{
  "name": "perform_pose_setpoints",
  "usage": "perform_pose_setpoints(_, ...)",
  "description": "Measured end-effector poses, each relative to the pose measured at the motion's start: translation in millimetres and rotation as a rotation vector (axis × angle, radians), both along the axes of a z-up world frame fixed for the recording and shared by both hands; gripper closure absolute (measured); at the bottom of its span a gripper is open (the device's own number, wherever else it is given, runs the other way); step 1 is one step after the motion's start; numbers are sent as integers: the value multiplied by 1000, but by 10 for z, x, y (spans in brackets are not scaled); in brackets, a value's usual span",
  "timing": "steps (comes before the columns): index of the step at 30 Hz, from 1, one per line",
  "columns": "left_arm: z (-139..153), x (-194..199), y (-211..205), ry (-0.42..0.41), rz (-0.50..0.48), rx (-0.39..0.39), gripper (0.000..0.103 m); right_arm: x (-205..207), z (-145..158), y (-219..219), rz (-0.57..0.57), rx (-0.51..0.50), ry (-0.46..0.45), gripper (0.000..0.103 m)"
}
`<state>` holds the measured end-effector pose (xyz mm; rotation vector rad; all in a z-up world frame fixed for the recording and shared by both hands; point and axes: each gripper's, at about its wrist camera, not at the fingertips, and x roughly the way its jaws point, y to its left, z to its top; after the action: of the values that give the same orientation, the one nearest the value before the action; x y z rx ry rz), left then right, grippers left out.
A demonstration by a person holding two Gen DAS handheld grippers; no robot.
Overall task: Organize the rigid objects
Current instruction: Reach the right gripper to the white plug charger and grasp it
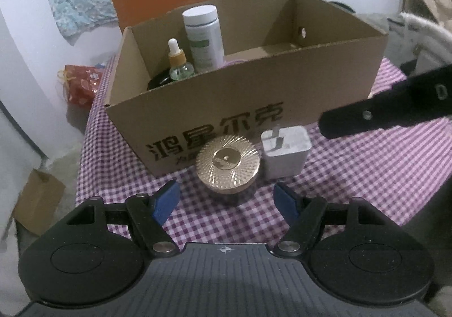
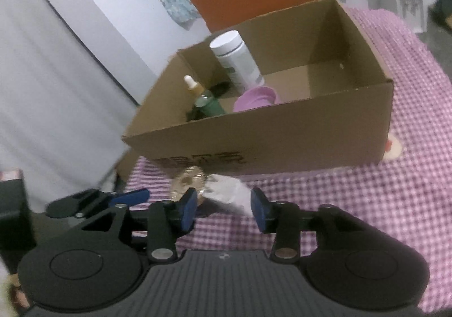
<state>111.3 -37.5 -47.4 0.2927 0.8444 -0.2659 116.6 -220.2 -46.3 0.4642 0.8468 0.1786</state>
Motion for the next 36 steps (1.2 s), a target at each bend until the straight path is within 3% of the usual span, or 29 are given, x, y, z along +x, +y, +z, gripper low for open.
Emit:
perform_pose_setpoints(5,-86,53,-14,19,1,-4,30,142,-47,92,59,-80,-10,47)
perform_pose_setpoints(13,-160,139,-39,31,17,13,33,364,-204,331,211,-219,3,47)
perform_pose_setpoints(19,-169,117,-38,35,13,17,34,416,-241,352,265,-213,-7,57)
perform_pose_setpoints(21,-155,81,-43,32,8,18,34,396,-223,336,267,-210,-9,68)
perform_pose_setpoints(23,-128,52,-49,25,1,16,34,377,-208,303,261,-205,-4,72)
perform_pose_setpoints(30,56,-147,-87,-27,-62,-8,33,256,-139,207,232,-221,0,74)
perform_pose_setpoints(36,96,-195,-209,-12,-153,-69,33,217,-129,192,225,-225,15,74)
